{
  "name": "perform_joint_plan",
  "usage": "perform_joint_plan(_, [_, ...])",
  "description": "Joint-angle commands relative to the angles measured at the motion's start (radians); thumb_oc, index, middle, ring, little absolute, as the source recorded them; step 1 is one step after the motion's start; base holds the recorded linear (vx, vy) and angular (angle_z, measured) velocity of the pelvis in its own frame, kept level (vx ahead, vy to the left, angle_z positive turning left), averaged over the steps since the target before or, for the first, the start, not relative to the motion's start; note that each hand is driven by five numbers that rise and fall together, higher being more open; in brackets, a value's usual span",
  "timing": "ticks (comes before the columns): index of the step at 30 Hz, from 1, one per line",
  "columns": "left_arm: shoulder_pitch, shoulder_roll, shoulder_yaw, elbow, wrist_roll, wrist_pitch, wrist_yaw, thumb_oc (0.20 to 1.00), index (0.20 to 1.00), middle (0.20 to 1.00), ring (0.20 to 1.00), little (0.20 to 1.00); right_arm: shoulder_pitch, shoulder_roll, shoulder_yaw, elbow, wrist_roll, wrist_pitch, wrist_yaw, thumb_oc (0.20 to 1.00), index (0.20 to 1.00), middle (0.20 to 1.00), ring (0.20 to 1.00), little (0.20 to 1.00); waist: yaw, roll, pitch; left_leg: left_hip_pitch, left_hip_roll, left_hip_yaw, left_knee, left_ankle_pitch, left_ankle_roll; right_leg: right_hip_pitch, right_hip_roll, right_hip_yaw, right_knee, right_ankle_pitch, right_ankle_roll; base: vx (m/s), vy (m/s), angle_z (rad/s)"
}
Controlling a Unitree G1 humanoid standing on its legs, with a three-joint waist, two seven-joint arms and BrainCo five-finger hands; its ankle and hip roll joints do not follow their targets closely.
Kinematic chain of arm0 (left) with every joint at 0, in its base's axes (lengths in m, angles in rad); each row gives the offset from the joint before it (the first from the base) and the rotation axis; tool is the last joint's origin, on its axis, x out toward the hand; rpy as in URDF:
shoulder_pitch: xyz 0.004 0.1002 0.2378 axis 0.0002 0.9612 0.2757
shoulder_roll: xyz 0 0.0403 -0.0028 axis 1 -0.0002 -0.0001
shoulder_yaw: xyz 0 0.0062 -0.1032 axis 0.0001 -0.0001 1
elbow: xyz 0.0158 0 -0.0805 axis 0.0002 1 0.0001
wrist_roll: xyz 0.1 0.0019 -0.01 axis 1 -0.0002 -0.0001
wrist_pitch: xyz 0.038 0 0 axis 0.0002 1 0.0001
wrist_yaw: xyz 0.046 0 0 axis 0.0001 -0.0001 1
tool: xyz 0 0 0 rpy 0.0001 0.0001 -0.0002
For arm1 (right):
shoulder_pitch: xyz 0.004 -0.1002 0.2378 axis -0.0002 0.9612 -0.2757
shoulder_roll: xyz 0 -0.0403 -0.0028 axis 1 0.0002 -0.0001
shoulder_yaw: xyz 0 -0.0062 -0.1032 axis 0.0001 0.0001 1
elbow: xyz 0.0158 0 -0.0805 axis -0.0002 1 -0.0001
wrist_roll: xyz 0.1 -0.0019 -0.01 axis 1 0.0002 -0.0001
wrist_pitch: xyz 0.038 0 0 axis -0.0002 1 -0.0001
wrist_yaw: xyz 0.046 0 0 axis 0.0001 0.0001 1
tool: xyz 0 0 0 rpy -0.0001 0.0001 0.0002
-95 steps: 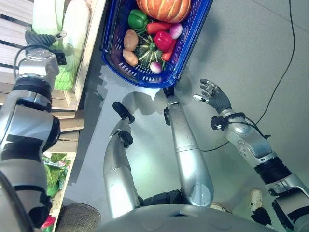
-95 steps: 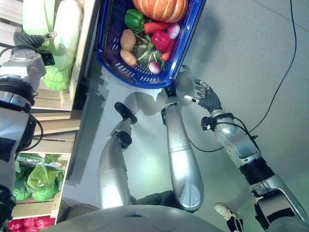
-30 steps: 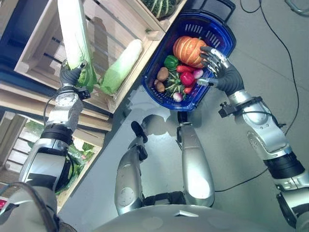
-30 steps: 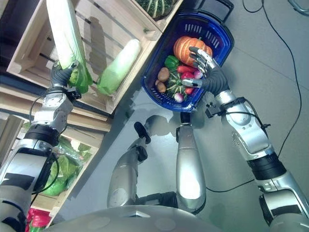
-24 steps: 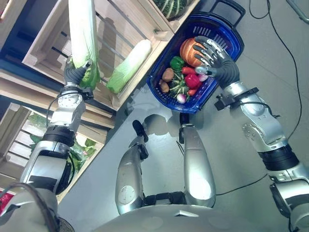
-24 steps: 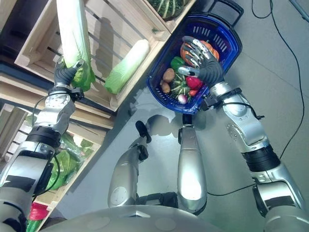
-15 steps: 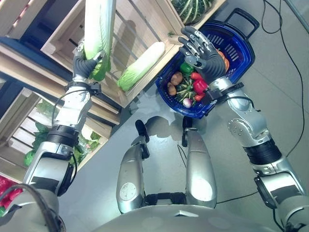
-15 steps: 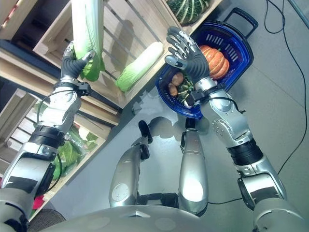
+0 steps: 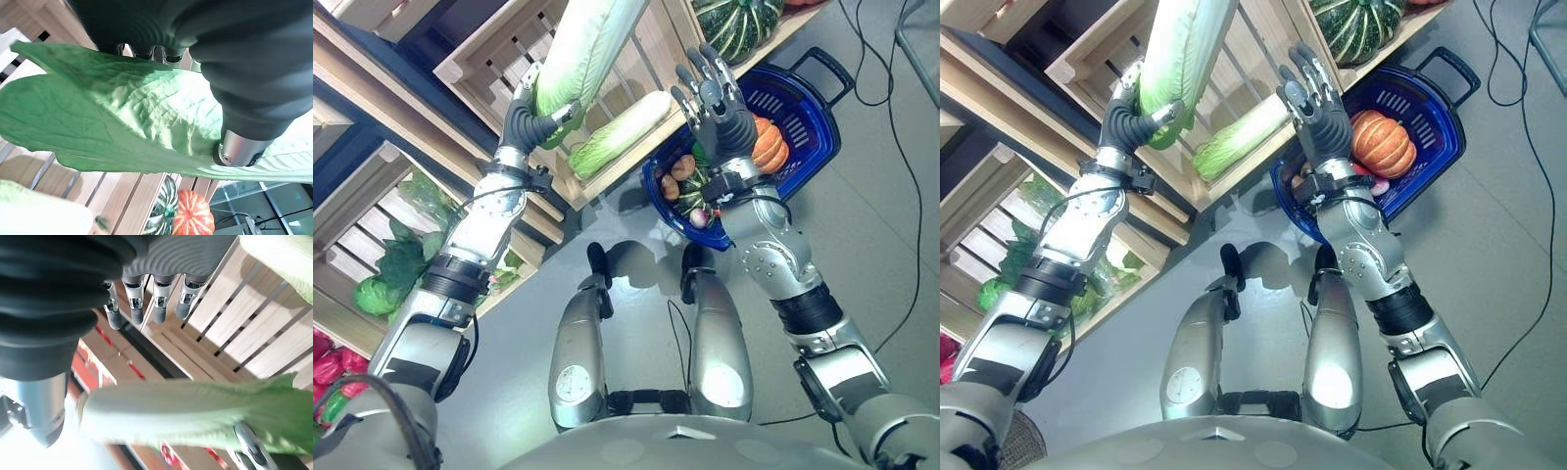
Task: Pick up fruits and vegetables into the basket
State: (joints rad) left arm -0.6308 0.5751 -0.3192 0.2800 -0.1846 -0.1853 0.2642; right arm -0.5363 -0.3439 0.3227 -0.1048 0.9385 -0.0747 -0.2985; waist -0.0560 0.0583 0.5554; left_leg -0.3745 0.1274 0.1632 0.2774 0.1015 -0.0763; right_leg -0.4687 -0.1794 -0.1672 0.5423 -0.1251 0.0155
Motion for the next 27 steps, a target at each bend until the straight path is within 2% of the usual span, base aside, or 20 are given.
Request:
perform_joint_plan(1, [-0.045, 0.033, -0.003, -0.153, 0.082, -0.103, 0.061, 0.2, 0.2, 0.2, 0.2, 0.2, -0.078, 0.073, -0.034, -0.028, 0.028, -0.084, -0.035, 1.0, 1.0, 1.0, 1.0, 1.0, 0.012, -0.064, -0.035, 0.02, -0.02, 0.04, 0.149, -0.186, 0.032, 0.07, -0.005, 0.001, -0.091, 0.033, 0.036, 0.0, -0.044, 0.11])
perform_joint_plan(7, [-0.055, 0.022, -0.029, -0.182, 0.137, -0.073, 0.074, 0.2, 0.2, 0.2, 0.2, 0.2, -0.097, 0.08, -0.029, 0.002, 0.03, -0.083, -0.067, 1.0, 1.0, 1.0, 1.0, 1.0, 0.022, -0.07, -0.035, 0.027, -0.021, 0.033, 0.153, -0.19, 0.034, 0.08, -0.005, -0.002, -0.093, 0.036, 0.039, 0.0, -0.023, 0.04])
perform_joint_plan(13, [-0.062, 0.032, -0.062, -0.21, 0.197, -0.019, 0.025, 0.2, 0.2, 0.2, 0.2, 0.2, -0.114, 0.064, -0.028, 0.017, 0.035, -0.075, -0.063, 1.0, 1.0, 1.0, 1.0, 1.0, 0.028, -0.074, -0.036, 0.039, -0.022, 0.031, 0.148, -0.192, 0.034, 0.097, -0.007, -0.008, -0.101, 0.037, 0.043, 0.0, 0.0, 0.01])
perform_joint_plan(20, [-0.056, 0.031, -0.093, -0.234, 0.168, 0.053, -0.047, 0.2, 0.2, 0.2, 0.2, 0.2, -0.143, 0.039, 0.005, -0.002, -0.017, -0.071, 0.058, 1.0, 1.0, 1.0, 1.0, 1.0, 0.032, -0.07, -0.043, 0.044, -0.027, 0.025, 0.138, -0.19, 0.034, 0.105, -0.009, -0.014, -0.114, 0.042, 0.049, -0.01, 0.007, 0.03])
perform_joint_plan(23, [-0.05, 0.035, -0.096, -0.242, 0.18, 0.072, -0.065, 0.2, 0.2, 0.2, 0.2, 0.2, -0.153, 0.024, 0.02, -0.016, -0.031, -0.051, 0.088, 1.0, 1.0, 1.0, 1.0, 1.0, 0.033, -0.069, -0.045, 0.045, -0.028, 0.025, 0.137, -0.191, 0.032, 0.106, -0.011, -0.017, -0.116, 0.043, 0.052, 0.0, 0.0, 0.0])
perform_joint_plan(27, [-0.046, 0.049, -0.095, -0.256, 0.212, 0.092, -0.088, 0.2, 0.2, 0.2, 0.2, 0.2, -0.162, 0.006, 0.034, -0.016, 0.036, -0.005, 0.125, 1.0, 1.0, 1.0, 1.0, 1.0, 0.036, -0.069, -0.046, 0.054, -0.026, 0.026, 0.13, -0.189, 0.031, 0.114, -0.012, -0.02, -0.122, 0.044, 0.056, 0.0, 0.0, 0.0])
